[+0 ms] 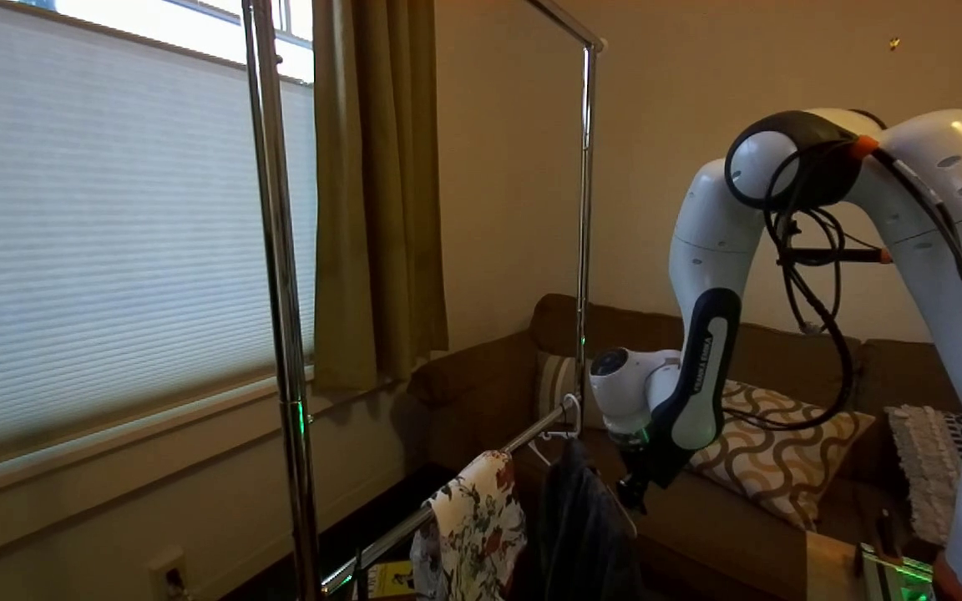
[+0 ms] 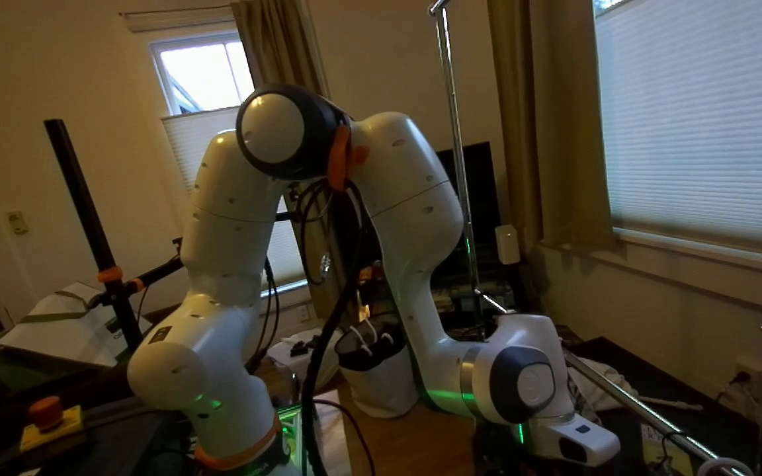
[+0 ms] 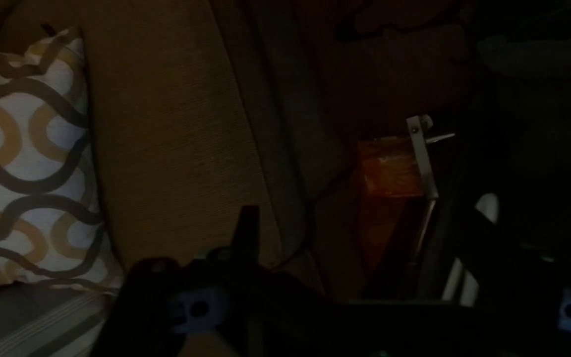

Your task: Remove the white hang wire from the second rale and put it on the right corner on the first rale

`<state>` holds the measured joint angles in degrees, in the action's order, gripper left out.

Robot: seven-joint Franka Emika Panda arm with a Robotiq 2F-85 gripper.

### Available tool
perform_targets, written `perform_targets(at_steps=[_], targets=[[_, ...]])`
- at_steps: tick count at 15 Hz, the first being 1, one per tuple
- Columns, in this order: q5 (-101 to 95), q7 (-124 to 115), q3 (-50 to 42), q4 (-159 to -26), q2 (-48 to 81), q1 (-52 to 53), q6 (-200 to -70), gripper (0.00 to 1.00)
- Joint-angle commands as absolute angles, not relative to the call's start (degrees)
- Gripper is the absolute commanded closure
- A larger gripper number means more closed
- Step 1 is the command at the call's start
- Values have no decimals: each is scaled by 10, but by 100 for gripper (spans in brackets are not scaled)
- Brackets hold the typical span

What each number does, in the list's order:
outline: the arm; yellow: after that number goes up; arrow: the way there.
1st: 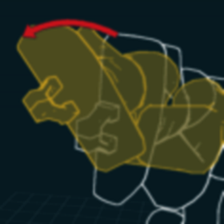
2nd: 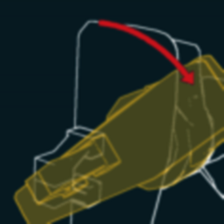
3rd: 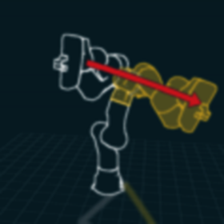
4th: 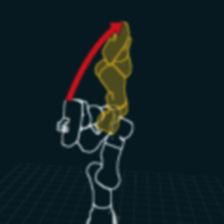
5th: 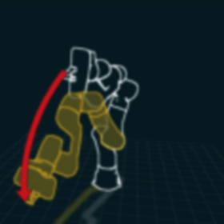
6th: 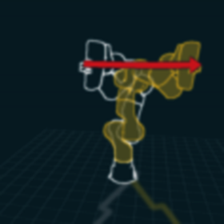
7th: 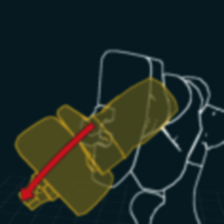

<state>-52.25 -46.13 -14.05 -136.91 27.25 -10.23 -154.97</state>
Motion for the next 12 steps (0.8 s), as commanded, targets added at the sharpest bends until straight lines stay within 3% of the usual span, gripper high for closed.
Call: perform_targets(at_steps=[1,12], targets=[[-489,-393,-131,-1406,276,-94,-1616,0],[-523,-349,-137,-1402,356,-203,-1942,3]])
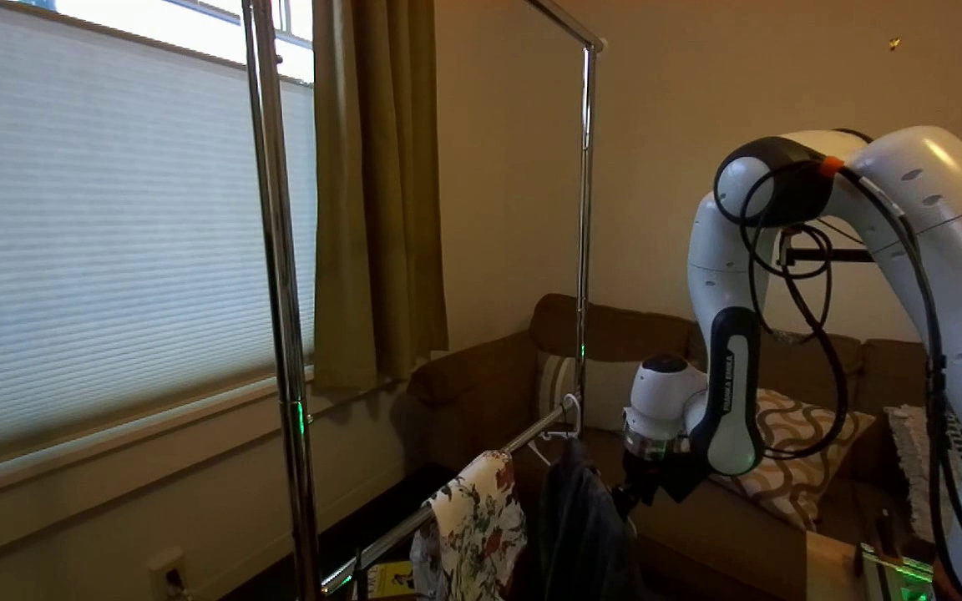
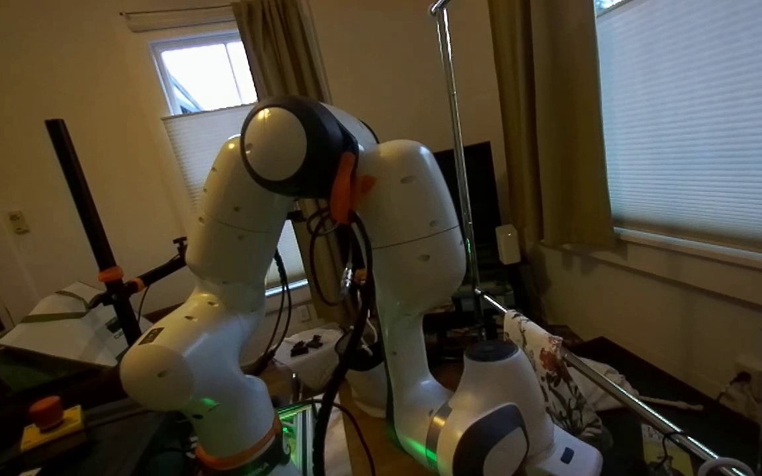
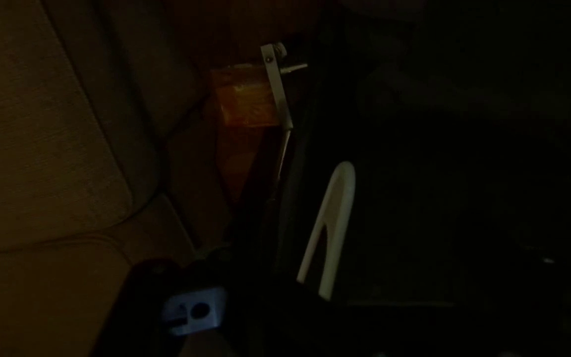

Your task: Remove the white hang wire from the second rale and put it on the right corner on the first rale

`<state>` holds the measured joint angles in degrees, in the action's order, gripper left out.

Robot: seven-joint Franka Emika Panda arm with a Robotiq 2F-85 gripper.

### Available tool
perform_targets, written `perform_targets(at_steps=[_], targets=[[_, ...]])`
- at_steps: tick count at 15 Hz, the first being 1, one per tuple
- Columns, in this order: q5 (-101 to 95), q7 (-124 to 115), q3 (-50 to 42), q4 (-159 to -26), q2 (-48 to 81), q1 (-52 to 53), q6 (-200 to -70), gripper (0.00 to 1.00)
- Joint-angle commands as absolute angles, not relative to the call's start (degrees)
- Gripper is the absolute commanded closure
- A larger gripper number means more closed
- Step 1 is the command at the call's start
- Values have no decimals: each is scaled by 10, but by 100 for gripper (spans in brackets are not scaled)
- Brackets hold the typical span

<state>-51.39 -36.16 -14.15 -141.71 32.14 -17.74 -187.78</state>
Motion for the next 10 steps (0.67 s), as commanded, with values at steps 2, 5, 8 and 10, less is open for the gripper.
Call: perform_targets(at_steps=[2,5,8,10], targets=[[-519,-349,-127,-1392,373,-215,-1961,27],[-333,-204,-72,-1408,370,-245,-1927,47],[-216,-124,-45,-1407,373,-247,-1896,69],[-164,-88,-34,-1406,372,-247,-1880,85]])
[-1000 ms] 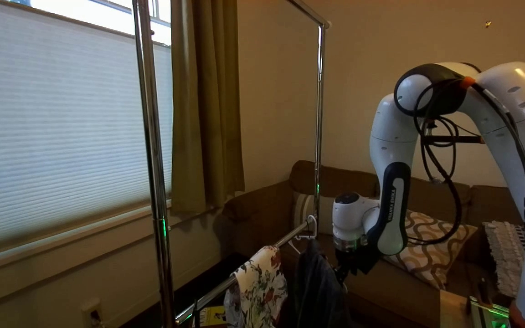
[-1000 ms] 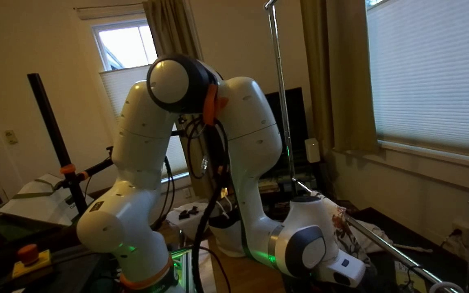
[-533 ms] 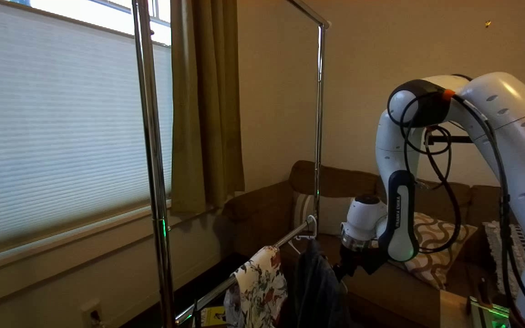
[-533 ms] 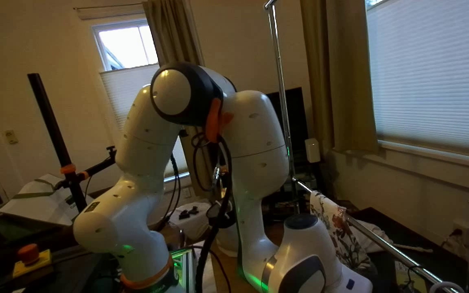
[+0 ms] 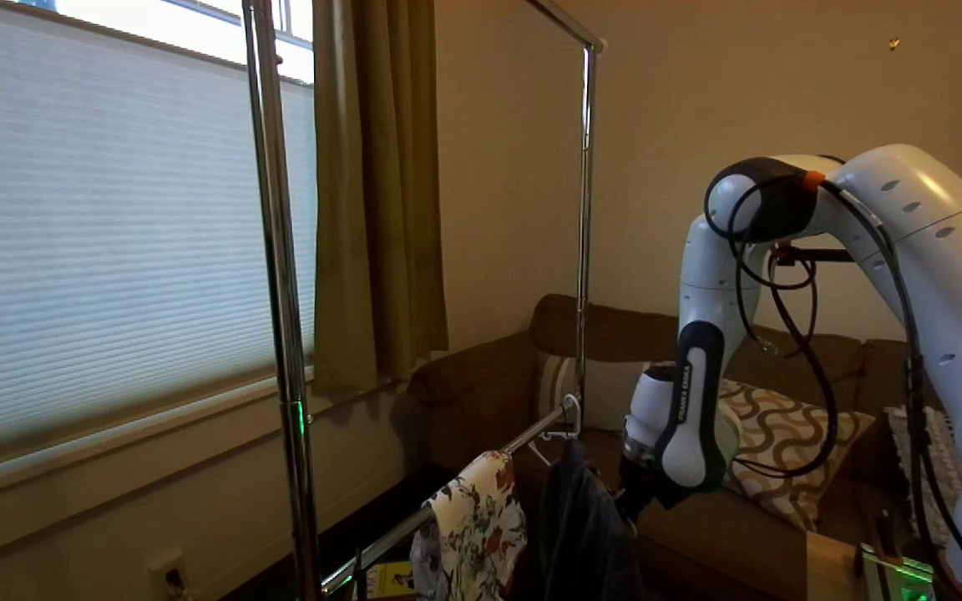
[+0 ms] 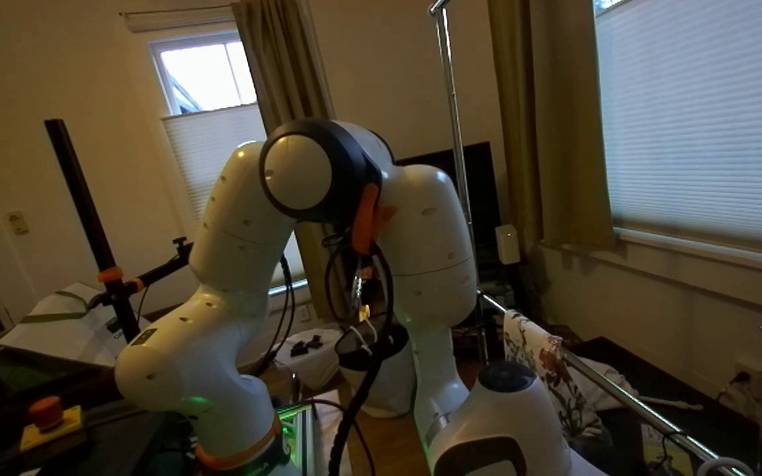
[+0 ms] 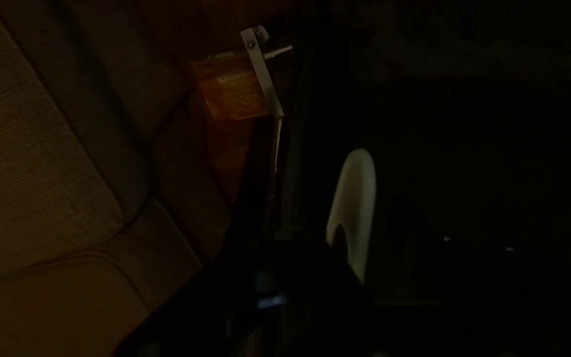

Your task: Remove the white hang wire from the second rale and put it on the right corner on the first rale

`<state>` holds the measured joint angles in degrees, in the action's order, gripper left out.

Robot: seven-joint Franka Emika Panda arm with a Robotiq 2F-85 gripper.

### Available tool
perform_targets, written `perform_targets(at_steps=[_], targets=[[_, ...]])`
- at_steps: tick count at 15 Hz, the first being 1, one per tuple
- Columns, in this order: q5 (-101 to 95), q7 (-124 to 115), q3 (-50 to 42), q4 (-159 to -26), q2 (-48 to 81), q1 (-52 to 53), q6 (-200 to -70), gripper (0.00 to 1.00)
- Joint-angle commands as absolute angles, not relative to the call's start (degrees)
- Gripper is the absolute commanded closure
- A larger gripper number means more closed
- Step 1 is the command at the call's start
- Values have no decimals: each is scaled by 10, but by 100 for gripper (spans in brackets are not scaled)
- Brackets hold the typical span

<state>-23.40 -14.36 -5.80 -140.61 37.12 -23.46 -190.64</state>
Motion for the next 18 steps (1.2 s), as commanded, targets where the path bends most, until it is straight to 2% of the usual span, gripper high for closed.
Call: perform_targets(at_steps=[1,2,10,11,12,18], targets=[[-144,-74,-30,-1405,372,-247,-1875,92],[-127,-63,-25,-1404,372,-248,-1874,100],[-38,-54,-48,-1445,348,-214,-1982,98],[-30,-55,-54,-1450,346,-206,-1987,98],[-41,-54,-36,-1426,361,-225,-1970,92],[-34,-55,-43,-1433,356,-216,-1977,92]])
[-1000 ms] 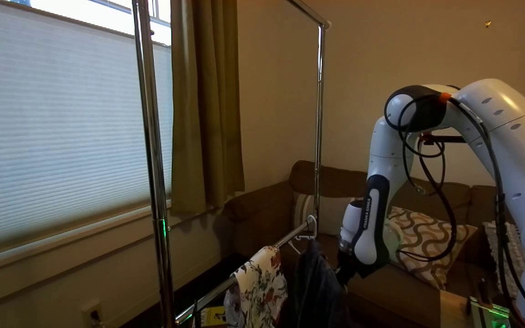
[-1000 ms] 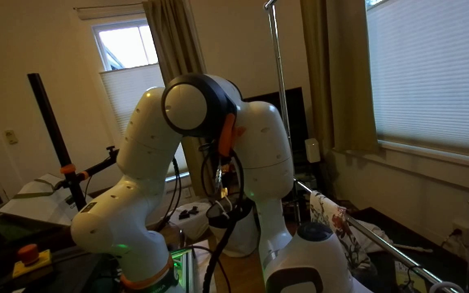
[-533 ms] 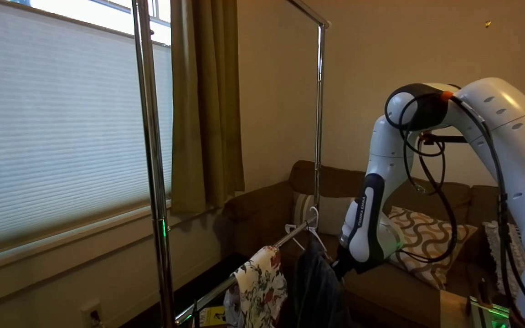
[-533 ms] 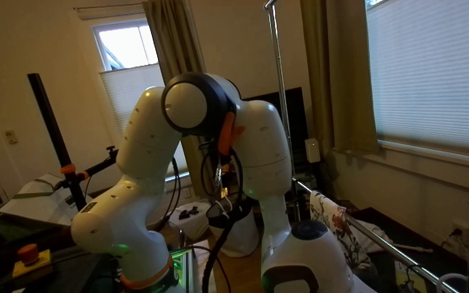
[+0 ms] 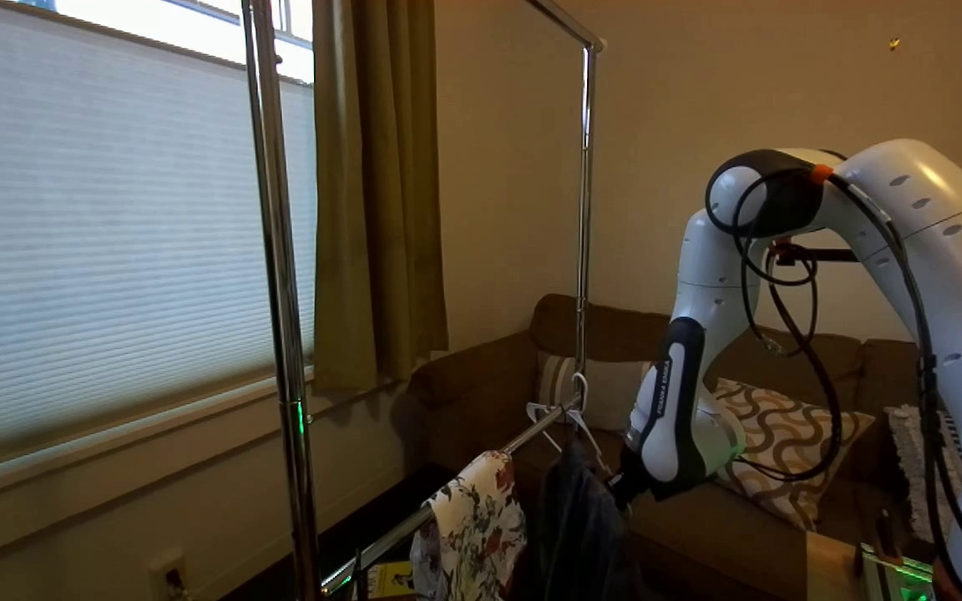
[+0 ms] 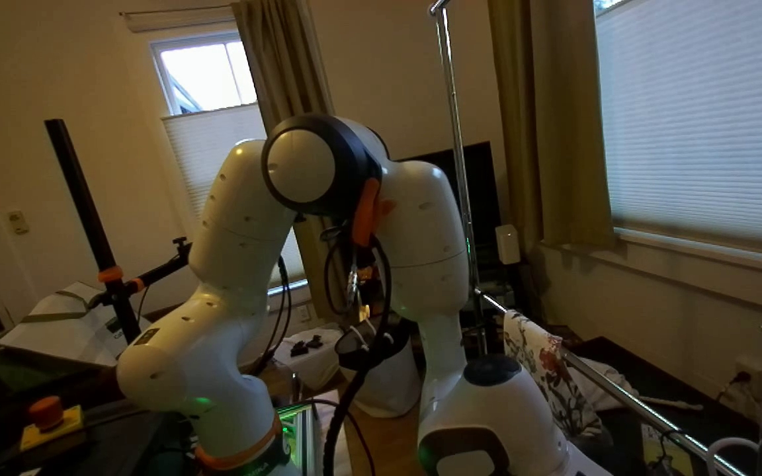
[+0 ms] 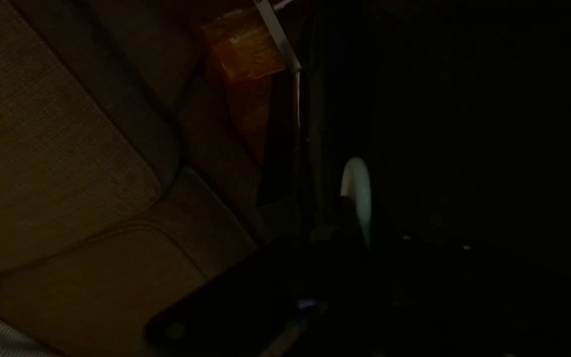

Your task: Remove the white hang wire from the second rale and put it on the right corner on the first rale

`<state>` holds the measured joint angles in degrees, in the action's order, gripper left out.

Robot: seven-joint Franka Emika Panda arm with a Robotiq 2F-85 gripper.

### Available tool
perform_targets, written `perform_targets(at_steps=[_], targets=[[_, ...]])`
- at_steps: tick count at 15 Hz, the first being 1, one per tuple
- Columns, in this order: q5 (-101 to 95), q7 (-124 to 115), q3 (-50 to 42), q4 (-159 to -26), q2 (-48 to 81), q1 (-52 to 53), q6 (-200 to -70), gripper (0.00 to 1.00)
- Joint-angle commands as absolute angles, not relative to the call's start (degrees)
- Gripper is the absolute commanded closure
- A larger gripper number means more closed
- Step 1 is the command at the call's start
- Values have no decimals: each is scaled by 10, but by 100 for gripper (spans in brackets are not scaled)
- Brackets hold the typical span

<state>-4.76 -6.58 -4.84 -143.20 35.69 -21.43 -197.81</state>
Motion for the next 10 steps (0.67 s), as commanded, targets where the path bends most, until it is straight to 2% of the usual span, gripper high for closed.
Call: perform_targets(at_steps=[1,4,5,10], targets=[[-34,-55,-43,-1433,356,-216,-1977,92],[-34,-55,-43,-1433,356,-216,-1977,92],[-34,-55,-43,-1433,356,-216,-1977,98],[-4,-64,-59,-1461,348,-189,-2054,98]])
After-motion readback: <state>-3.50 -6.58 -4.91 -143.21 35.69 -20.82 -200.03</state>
